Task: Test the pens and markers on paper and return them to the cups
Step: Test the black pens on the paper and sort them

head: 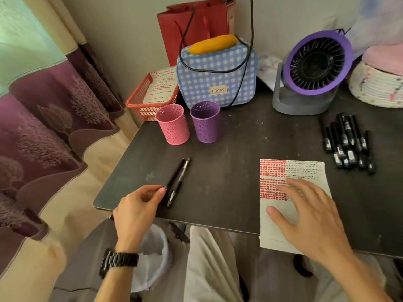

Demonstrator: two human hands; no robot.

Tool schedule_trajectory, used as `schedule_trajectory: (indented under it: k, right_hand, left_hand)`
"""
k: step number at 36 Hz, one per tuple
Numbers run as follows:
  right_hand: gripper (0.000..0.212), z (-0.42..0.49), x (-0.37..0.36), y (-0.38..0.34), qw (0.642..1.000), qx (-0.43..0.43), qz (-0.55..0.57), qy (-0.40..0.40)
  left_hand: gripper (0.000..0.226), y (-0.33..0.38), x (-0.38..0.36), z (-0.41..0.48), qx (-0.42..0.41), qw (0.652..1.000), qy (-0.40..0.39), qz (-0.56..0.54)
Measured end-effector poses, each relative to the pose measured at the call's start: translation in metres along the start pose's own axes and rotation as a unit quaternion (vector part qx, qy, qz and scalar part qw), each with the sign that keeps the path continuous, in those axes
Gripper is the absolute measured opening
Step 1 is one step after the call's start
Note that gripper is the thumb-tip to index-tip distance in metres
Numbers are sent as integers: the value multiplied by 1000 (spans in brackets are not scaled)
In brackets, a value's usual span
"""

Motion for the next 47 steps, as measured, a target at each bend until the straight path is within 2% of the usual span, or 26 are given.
schedule_trajectory:
  k: [5, 16, 21, 26, 29, 32, 35, 38, 41, 47]
  right_hand:
    - [64, -2, 1, 0, 1000, 7, -20, -18]
    - [63, -2, -2, 2, 1000, 10, -13, -12]
    - [62, -4, -3, 1, 1000, 9, -14, -22]
    - [62, -1, 4, 7, 999, -14, -12, -27]
    - [66, -6, -4, -6, 997, -19, -9, -76]
    - [75, -8, -11, -10, 994, -21, -1, -109]
    - [73, 0, -5, -2, 994, -40, -1, -105]
    - [75, 1, 1, -2, 993, -36, -7, -114]
    - [79, 5, 3, -3, 991, -35, -19, -126]
    - [80, 9, 10, -2, 987, -28, -29, -155]
  left_hand:
    - [22, -1, -9, 0, -24, 998, 27, 46]
    - [20, 9, -8, -9, -36, 998, -4, 51]
    - [27, 10, -5, -13, -38, 997, -20, 56]
    - [25, 39, -19, -18, -94, 993, -6, 64]
    - [20, 53, -31, -29, -142, 987, 1, 78]
    - [21, 72, -60, -39, -215, 975, -40, 33]
    - [28, 100, -100, -42, -289, 946, -144, 10]
    - [40, 109, -134, -37, -307, 923, -229, 27]
    - [45, 110, -152, -33, -312, 915, -252, 44]
    - [47, 105, -164, -30, -322, 913, -245, 54]
Point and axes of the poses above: each hand's wrist, its own z-axis towards the middle knuckle, its own x-axis out of the back of the hand, y = z × x, the point moved 2 cm from there along z, towards the middle knuckle, and after that the axes turned 11 degrees about -z, right-handed, at the moved point
